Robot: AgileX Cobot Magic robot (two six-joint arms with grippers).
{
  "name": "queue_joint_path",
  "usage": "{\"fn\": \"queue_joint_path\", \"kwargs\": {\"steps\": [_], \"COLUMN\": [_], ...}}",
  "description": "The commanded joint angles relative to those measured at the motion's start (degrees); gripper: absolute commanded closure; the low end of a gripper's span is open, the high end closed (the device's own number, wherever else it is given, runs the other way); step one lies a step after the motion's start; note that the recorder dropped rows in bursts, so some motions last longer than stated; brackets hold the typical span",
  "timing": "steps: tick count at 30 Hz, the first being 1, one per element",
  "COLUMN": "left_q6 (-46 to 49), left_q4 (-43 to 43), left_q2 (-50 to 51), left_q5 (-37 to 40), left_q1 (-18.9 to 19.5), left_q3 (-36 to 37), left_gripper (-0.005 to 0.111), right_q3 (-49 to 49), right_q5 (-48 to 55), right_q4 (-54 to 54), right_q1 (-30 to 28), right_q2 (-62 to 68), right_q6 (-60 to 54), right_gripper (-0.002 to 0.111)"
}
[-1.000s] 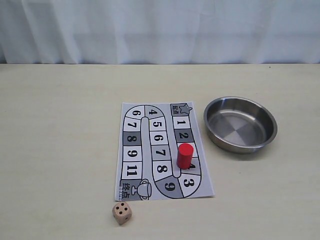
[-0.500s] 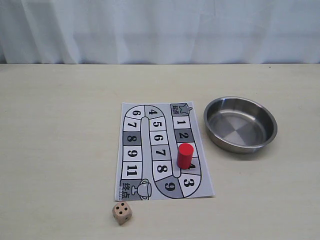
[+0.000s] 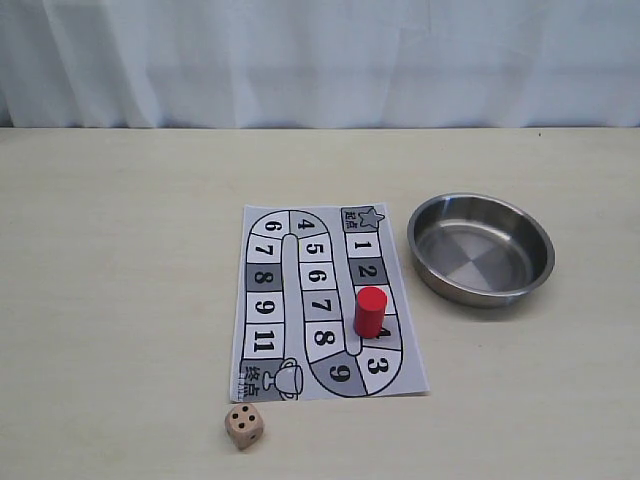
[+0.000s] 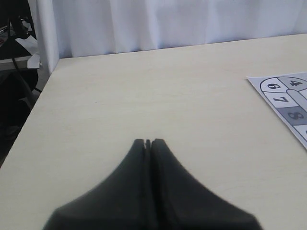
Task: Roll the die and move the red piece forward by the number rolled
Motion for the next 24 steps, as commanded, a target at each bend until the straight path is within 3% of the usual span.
{"fn": "queue_joint_path", "kwargs": {"steps": [1, 12, 24], "left_q6": [-0.23, -0.23, -0.23], "left_q4": [-0.3, -0.3, -0.3], "left_q2": [-0.01, -0.01, -0.01], "left_q5": [-0.59, -0.59, -0.59], "left_q1": [0.0, 0.0, 0.0], "left_q3": [0.11, 0.11, 0.11], "left_gripper": [0.107, 0.107, 0.107], "right_q3": [0.34, 2.65, 22.17], "right_q5": [0.45, -4.3, -24.91], "right_q4": [0.18, 0.18, 0.18], "right_q1": [-0.54, -0.54, -0.54], "right_q2": [-0.16, -0.16, -0.16], "right_q6": [-0.36, -0.36, -0.25], "right_gripper": [0.104, 0.104, 0.104]}}
